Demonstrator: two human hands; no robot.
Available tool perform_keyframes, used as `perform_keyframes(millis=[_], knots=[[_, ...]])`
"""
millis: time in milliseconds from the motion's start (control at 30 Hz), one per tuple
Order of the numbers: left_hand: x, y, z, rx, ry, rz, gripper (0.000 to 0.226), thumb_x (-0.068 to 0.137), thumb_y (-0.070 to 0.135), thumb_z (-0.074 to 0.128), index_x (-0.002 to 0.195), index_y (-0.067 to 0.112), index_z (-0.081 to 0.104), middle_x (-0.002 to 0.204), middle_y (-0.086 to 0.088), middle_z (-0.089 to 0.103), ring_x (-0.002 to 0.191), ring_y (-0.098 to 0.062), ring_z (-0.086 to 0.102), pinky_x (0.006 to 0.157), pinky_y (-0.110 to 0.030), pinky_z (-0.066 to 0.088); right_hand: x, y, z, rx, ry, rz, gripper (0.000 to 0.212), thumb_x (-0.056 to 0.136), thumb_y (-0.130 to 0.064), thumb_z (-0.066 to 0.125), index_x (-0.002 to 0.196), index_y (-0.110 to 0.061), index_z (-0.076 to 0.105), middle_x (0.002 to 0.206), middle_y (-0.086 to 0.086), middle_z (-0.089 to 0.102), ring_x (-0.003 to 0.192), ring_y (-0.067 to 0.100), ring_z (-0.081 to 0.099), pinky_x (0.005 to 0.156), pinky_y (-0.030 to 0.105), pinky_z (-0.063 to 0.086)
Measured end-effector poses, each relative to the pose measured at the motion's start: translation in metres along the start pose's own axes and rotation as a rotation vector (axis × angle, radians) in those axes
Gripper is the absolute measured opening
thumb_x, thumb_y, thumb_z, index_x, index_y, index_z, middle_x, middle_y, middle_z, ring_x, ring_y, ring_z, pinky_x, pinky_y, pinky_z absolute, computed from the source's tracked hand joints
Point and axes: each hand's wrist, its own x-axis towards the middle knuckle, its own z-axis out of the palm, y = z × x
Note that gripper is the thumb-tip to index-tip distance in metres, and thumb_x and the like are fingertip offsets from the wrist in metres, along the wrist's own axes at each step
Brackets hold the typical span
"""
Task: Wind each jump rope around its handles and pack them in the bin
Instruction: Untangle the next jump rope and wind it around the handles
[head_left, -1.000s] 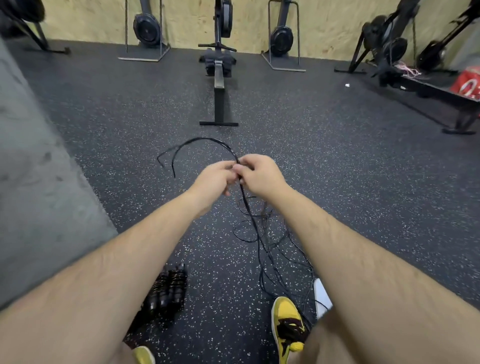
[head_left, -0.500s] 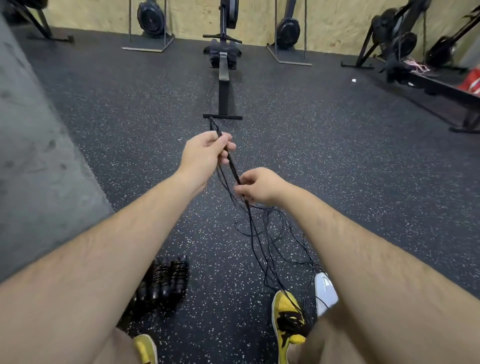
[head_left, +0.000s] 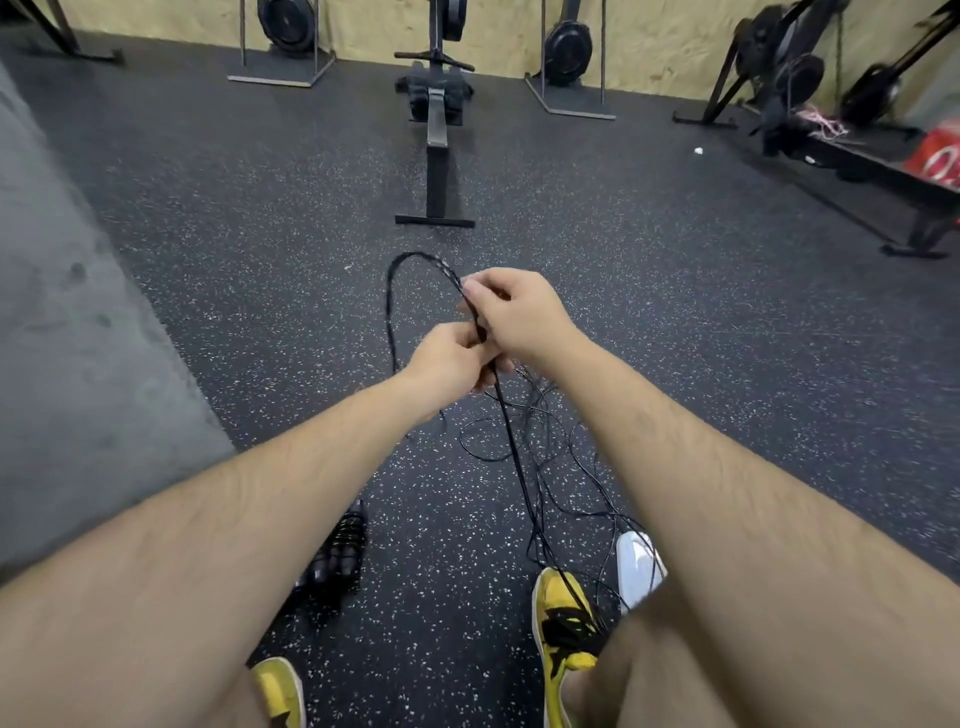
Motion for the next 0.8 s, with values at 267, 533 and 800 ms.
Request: perform_keyframes(millis=[267, 533, 800], knots=[[0.006, 0.006, 0.012, 0.057, -0.004, 0.000, 0.021, 0.102, 0.007, 0.056, 0.085, 0.005, 0.068, 0.073, -0.003, 0.071, 0.057, -0.014, 0.062, 0.063, -0.032, 0.056, 0.000, 0.017, -0.016, -0.028, -0.106, 0.243, 0.027, 0.086, 0.001, 0.041, 0.098, -0.014, 0.060, 0.084, 0.009, 0.064, 0.064, 0.025, 0.058, 0.059, 0.037, 0.050], [0.002, 0.010, 0.010, 0.014, 0.011, 0.029, 0.018, 0.100, 0.011, 0.059, 0.090, 0.005, 0.073, 0.072, -0.009, 0.071, 0.062, -0.018, 0.065, 0.073, -0.036, 0.060, -0.028, 0.039, -0.031, -0.211, -0.634, 0.433, 0.020, 0.089, 0.007, 0.050, 0.096, -0.008, 0.060, 0.096, 0.014, 0.063, 0.071, 0.015, 0.057, 0.058, 0.027, 0.048], [-0.006, 0.018, 0.011, -0.021, 0.012, 0.063, 0.017, 0.100, 0.012, 0.059, 0.090, 0.007, 0.072, 0.079, -0.015, 0.071, 0.067, -0.021, 0.065, 0.074, -0.035, 0.059, -0.040, 0.061, -0.032, -0.242, -0.314, 0.305, 0.017, 0.097, -0.015, 0.063, 0.092, 0.000, 0.069, 0.088, 0.012, 0.074, 0.068, 0.017, 0.068, 0.070, 0.028, 0.061]])
